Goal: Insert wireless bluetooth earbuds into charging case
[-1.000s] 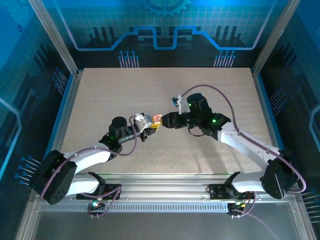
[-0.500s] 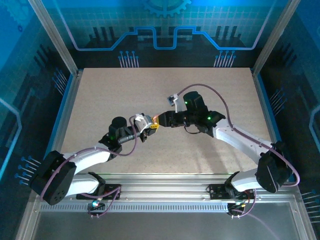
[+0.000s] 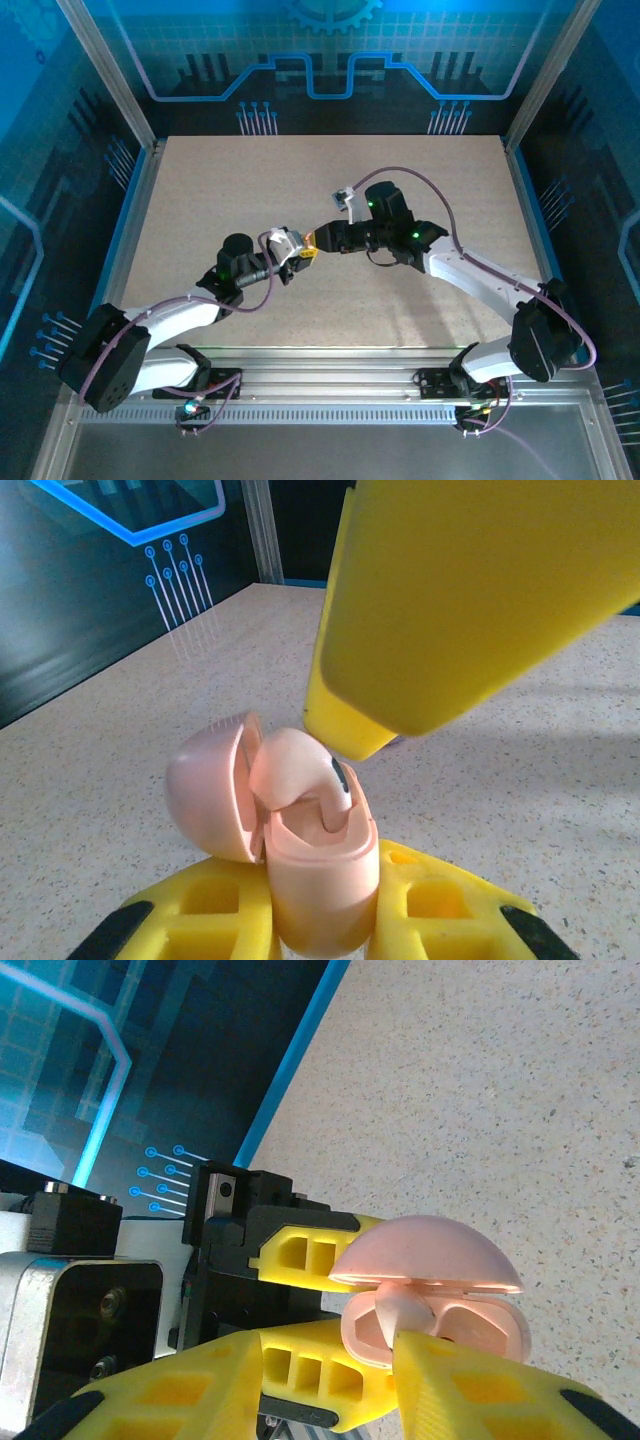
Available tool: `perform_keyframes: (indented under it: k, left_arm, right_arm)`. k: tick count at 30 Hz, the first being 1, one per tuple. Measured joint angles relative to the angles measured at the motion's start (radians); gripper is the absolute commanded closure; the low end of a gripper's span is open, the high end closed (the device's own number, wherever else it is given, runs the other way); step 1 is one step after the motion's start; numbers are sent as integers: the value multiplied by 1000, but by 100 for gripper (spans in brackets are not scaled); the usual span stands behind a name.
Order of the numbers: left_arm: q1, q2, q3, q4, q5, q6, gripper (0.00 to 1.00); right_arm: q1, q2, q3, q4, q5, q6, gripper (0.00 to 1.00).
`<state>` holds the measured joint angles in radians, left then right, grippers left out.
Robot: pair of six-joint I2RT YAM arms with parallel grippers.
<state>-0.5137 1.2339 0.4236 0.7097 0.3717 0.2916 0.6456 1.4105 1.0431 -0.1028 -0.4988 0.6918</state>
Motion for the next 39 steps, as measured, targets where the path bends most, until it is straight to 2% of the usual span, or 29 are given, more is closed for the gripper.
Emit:
perform_keyframes:
  k: [32,39]
  left_arm:
    - [-7,-46,-3,-17,-8,26,87]
    - [-7,-44,-40,19,-34,20,87]
  right_arm:
    - [-1,16,46,-69,13,-72,60]
    - [-3,-8,87,-162,48,-114,60]
